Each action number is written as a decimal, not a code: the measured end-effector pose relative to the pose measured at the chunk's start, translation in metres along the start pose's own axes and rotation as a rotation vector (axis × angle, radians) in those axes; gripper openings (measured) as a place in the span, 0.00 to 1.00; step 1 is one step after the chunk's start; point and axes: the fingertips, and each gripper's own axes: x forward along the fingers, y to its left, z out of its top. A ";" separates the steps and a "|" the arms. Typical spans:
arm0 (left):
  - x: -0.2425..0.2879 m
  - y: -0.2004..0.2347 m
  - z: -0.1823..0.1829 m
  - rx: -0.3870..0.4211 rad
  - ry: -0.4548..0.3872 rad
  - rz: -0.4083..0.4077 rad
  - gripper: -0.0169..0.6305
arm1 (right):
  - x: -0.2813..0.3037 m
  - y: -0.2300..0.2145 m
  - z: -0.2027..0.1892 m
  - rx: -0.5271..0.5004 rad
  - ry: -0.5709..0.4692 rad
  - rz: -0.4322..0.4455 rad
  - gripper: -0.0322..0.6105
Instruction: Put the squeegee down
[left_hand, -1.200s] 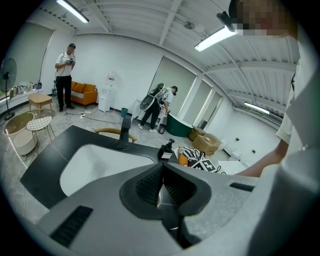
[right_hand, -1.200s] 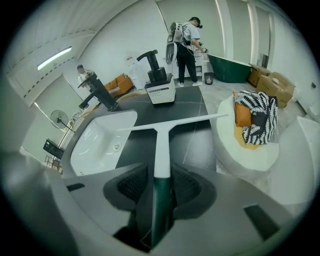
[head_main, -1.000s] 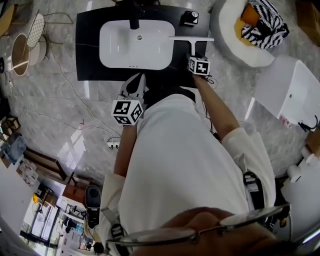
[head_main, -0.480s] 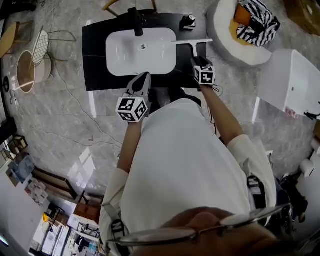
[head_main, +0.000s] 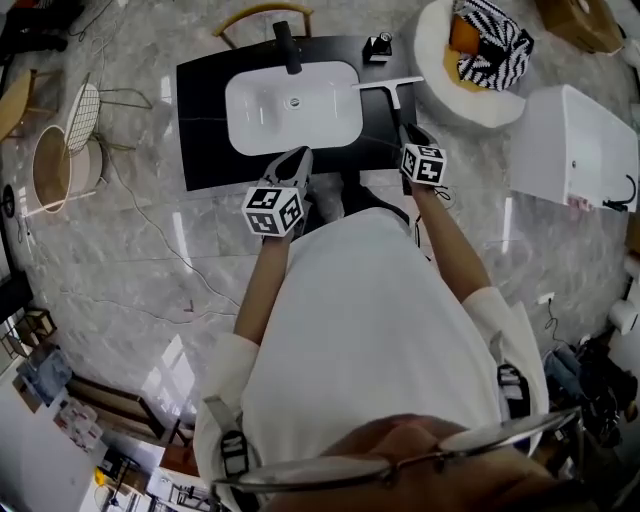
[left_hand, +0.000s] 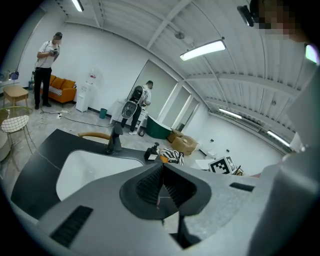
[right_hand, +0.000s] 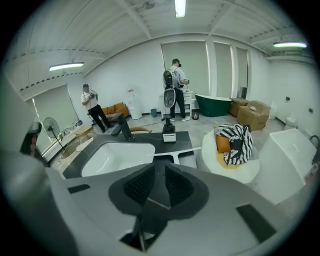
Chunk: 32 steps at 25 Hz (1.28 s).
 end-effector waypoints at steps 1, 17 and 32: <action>-0.006 -0.001 -0.002 0.004 0.000 -0.012 0.03 | -0.009 0.004 0.000 0.013 -0.013 -0.005 0.15; -0.037 -0.031 -0.021 0.056 0.048 -0.203 0.03 | -0.155 0.062 0.001 0.329 -0.288 0.006 0.06; -0.049 -0.096 -0.022 0.094 0.009 -0.271 0.03 | -0.234 0.056 0.002 0.238 -0.352 0.107 0.06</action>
